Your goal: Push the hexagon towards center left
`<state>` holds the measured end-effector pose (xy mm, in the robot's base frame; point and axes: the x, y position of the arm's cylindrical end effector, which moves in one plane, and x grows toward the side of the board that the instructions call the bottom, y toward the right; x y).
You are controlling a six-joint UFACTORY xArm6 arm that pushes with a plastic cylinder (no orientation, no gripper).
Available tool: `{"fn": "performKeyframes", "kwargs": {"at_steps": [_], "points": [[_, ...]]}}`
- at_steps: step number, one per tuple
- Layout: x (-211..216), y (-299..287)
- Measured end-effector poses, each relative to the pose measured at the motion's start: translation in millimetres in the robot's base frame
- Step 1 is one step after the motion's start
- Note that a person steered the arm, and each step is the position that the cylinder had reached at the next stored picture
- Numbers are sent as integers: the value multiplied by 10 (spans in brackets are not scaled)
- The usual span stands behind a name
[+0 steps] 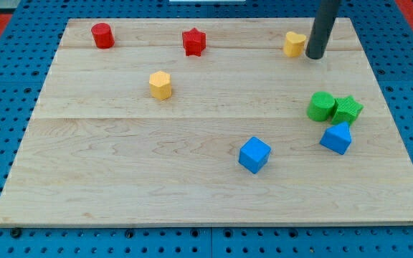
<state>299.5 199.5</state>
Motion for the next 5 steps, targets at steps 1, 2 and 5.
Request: {"fn": "performKeyframes", "kwargs": {"at_steps": [1,2,5], "points": [[0,1],[0,-3],[8,-36]]}}
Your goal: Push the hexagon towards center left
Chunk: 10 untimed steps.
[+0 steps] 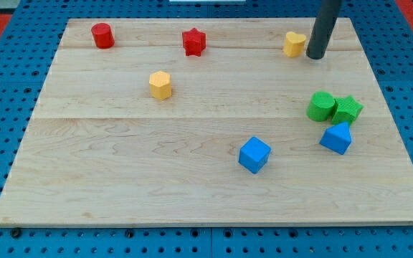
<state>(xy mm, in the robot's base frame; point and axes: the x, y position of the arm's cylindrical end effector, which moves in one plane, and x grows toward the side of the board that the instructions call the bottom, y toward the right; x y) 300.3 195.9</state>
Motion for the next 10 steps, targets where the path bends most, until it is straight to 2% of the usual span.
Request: {"fn": "performKeyframes", "kwargs": {"at_steps": [1,2,3,4,6,7,9,10], "points": [[0,0],[420,-35],[724,-689],[817,-1446],[767,-3159],[769,-3775],[769,-3891],[769,-3329]]}}
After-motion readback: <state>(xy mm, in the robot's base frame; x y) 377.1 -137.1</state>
